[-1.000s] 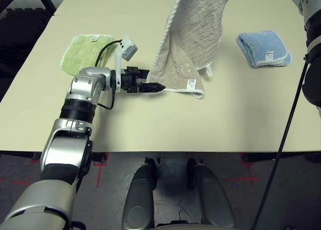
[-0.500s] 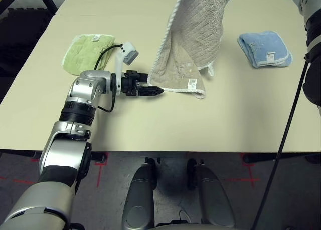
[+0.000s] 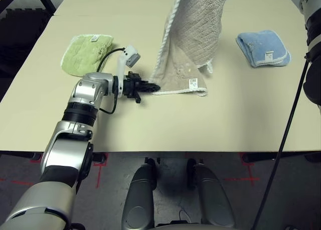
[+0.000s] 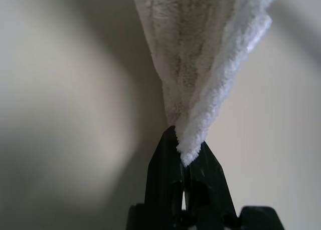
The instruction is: Fold the towel and set it aside.
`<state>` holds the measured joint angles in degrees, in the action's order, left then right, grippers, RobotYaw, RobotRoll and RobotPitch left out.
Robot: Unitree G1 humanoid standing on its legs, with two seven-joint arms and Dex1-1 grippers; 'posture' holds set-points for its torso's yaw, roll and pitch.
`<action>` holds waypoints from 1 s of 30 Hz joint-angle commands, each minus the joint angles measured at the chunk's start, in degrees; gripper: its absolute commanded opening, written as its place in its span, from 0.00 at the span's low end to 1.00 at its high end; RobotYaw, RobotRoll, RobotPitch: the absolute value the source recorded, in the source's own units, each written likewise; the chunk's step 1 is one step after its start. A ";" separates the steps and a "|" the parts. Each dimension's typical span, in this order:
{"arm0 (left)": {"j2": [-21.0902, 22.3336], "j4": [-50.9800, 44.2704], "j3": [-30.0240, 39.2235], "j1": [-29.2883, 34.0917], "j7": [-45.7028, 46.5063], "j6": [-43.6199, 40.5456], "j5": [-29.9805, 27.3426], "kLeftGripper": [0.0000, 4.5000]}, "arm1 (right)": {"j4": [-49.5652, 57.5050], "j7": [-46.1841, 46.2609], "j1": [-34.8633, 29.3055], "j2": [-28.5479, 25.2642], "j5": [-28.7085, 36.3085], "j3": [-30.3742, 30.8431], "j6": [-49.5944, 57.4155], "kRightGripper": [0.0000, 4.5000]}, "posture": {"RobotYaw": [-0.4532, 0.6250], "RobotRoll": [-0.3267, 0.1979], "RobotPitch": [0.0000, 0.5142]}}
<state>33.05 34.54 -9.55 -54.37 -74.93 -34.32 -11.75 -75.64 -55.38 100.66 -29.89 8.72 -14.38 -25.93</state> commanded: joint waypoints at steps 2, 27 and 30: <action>3.25 -0.56 -3.69 0.52 -4.06 0.44 2.78 0.01 | 2.17 0.89 3.49 -3.50 -1.03 -0.20 -2.39 0.00 | 0.45 0.62 0.46; 2.61 5.31 0.00 -3.34 -2.93 2.54 4.31 0.99 | 1.86 2.18 0.90 -5.99 -2.88 -0.21 -1.42 0.00 | 0.45 0.62 0.46; 1.82 5.60 1.39 -3.66 -0.27 2.01 4.22 0.99 | 1.88 2.08 0.88 -5.98 -2.79 -0.28 -1.45 0.00 | 0.45 0.62 0.46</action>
<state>35.23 39.16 -8.89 -57.85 -76.23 -31.58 -7.15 -76.53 -52.64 98.62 -34.24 5.63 -14.27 -25.91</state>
